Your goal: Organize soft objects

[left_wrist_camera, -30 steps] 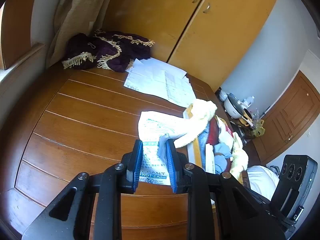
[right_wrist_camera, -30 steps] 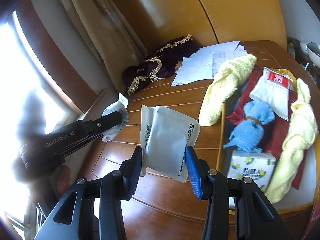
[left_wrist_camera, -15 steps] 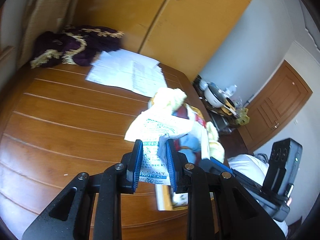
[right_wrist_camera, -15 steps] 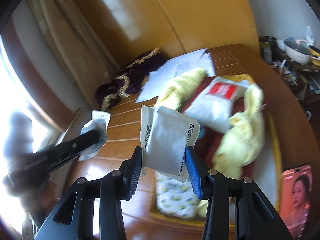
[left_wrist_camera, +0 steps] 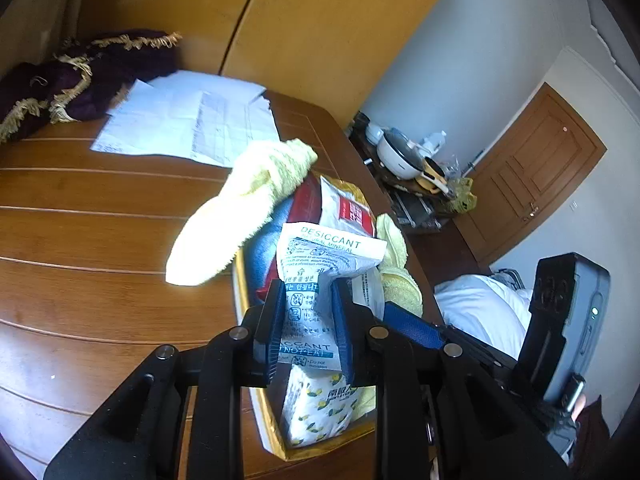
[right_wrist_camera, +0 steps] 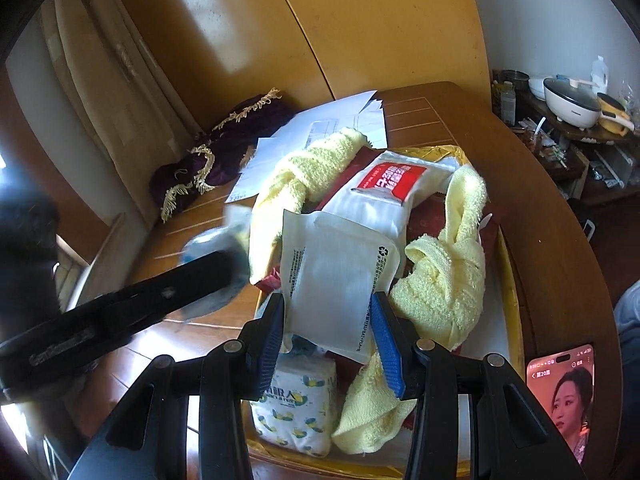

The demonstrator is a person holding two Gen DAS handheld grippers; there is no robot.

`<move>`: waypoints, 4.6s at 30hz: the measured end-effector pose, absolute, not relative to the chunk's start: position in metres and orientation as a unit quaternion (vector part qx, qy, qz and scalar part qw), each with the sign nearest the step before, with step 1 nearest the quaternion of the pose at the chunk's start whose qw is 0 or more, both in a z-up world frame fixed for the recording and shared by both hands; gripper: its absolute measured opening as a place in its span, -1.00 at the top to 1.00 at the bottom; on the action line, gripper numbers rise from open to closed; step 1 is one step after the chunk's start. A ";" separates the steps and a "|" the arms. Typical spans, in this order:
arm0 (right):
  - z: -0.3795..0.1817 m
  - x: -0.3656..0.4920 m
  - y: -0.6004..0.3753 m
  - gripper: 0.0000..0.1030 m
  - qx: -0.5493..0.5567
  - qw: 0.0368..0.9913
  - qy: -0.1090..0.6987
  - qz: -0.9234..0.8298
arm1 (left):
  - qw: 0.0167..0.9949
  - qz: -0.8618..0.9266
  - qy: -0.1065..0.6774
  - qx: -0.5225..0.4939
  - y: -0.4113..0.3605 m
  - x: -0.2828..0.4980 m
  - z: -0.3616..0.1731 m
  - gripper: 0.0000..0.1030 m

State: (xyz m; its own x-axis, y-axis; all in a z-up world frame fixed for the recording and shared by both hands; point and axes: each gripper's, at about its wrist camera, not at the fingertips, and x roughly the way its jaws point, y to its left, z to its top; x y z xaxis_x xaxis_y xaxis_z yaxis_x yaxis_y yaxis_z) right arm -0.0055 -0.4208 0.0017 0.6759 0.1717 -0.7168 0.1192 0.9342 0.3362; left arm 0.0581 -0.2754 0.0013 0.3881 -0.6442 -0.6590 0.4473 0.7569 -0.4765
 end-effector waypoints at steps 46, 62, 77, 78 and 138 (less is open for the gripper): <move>0.021 -0.025 -0.424 -0.29 0.201 0.911 0.359 -0.020 | 0.746 -0.385 0.478 -0.258 -0.255 0.079 -0.034 -0.38; 0.021 -0.026 -0.421 -0.32 0.208 0.910 0.360 -0.009 | 0.811 -0.335 0.429 -0.215 -0.232 0.050 -0.012 -0.39; 0.021 -0.035 -0.408 -0.35 0.206 0.907 0.367 0.010 | 0.910 -0.190 0.353 -0.103 -0.214 -0.003 0.013 -0.39; 0.021 -0.035 -0.408 -0.35 0.205 0.907 0.367 0.009 | 0.911 -0.191 0.353 -0.100 -0.214 -0.006 0.014 -0.39; 0.016 -0.039 -0.411 -0.35 0.209 0.902 0.377 0.003 | 0.918 -0.168 0.358 -0.030 -0.230 -0.021 0.012 -0.39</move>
State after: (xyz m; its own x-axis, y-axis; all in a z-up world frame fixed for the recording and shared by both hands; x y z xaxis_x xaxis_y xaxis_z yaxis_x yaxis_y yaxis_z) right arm -0.0387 -0.4107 0.0157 0.7158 0.1624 -0.6792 0.1520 0.9130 0.3785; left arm -0.0205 -0.2304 0.0116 0.6872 -0.3292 -0.6476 0.2862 0.9420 -0.1751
